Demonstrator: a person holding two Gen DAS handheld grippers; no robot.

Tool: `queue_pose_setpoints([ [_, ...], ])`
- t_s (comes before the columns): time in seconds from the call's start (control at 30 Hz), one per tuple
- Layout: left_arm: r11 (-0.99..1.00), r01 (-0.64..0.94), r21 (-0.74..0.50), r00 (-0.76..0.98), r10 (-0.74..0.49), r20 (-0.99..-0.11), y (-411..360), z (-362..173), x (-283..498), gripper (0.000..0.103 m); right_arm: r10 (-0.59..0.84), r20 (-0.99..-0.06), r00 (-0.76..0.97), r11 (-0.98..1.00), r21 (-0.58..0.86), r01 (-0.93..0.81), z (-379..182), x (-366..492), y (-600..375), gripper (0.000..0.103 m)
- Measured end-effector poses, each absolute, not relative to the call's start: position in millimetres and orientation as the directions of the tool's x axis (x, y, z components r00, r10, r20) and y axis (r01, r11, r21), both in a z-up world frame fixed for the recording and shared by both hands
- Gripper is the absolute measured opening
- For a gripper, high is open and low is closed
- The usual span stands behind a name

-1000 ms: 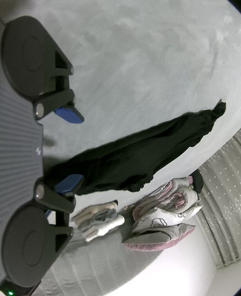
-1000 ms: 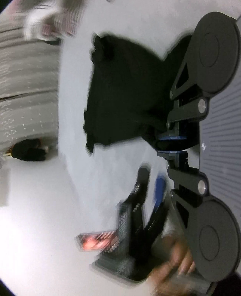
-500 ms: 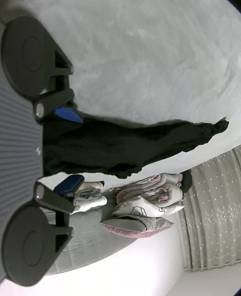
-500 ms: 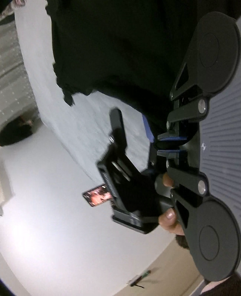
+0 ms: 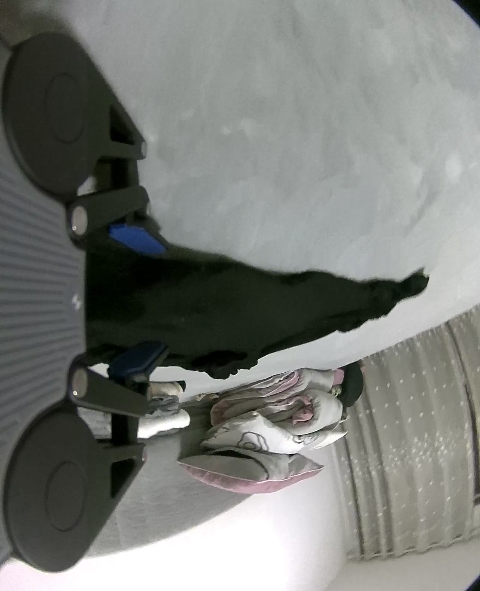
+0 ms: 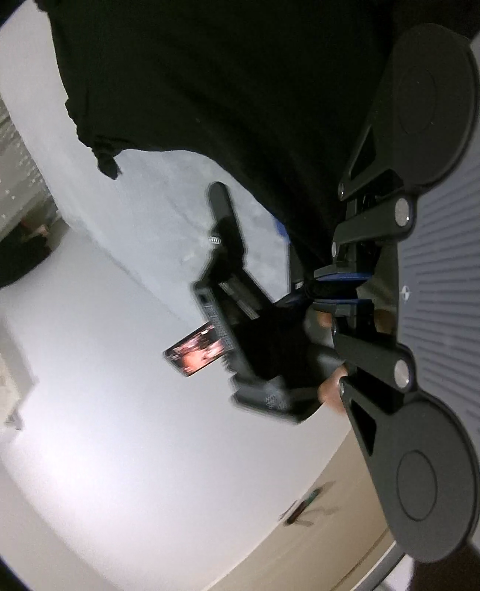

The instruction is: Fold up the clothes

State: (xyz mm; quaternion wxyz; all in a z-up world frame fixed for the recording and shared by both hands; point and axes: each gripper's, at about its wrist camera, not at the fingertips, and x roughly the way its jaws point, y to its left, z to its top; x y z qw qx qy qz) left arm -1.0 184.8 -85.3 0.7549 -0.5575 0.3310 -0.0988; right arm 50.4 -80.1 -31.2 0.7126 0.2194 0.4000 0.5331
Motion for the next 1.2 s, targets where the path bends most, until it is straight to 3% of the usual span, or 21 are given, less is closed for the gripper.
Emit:
queue_pose_setpoints([
  [0.13,0.231,-0.188,-0.955,0.736,-0.611,-0.292,189.5,-96.5,5.1,0.066,0.954,-0.281,0.104,0.29,0.774,-0.562,-25.4,53.6,-89.2,0.012],
  [0.27,0.094,-0.187,-0.978,0.725,-0.659,-0.202,182.7,-108.6,10.5,0.061,0.955,-0.282,0.091,0.282,0.774,-0.567,-22.0,48.1,-95.0,0.012],
  [0.33,0.083,-0.185,-0.979,0.743,-0.64,-0.195,179.2,-108.7,11.1,0.048,0.951,-0.296,0.089,0.293,0.766,-0.572,-22.4,45.7,-95.5,0.012],
  [0.43,0.195,-0.17,-0.966,0.803,-0.542,-0.25,180.4,-93.9,6.6,0.012,0.944,-0.316,0.09,0.309,0.761,-0.57,-25.5,45.0,-93.9,0.012],
  [0.5,0.308,-0.178,-0.935,0.828,-0.466,-0.311,179.9,-81.2,3.5,0.005,0.941,-0.326,0.089,0.317,0.761,-0.567,-28.3,45.5,-90.7,0.012],
  [0.73,0.552,-0.285,-0.784,0.828,-0.271,-0.492,176.9,-61.9,-3.6,0.004,0.895,-0.433,0.102,0.401,0.686,-0.607,-35.9,41.9,-72.9,0.02],
  [0.77,0.561,-0.296,-0.773,0.818,-0.27,-0.509,178.1,-62.0,-2.6,0.005,0.887,-0.448,0.108,0.415,0.675,-0.61,-36.8,42.7,-73.1,0.024],
  [0.83,0.576,-0.315,-0.754,0.796,-0.272,-0.541,182.6,-64.1,-2.5,0.006,0.872,-0.469,0.139,0.448,0.651,-0.613,-36.2,43.5,-77.9,0.043],
  [1.0,0.6,-0.317,-0.735,0.764,-0.298,-0.573,194.2,-68.7,-10.4,0.011,0.8,-0.497,0.337,0.589,0.543,-0.598,-26.0,46.4,-106.9,0.071],
  [1.2,0.619,-0.247,-0.745,0.751,-0.364,-0.551,203.5,-66.9,-27.7,0.038,0.673,-0.515,0.531,0.737,0.399,-0.546,-19.6,48.0,-148.1,0.081],
])
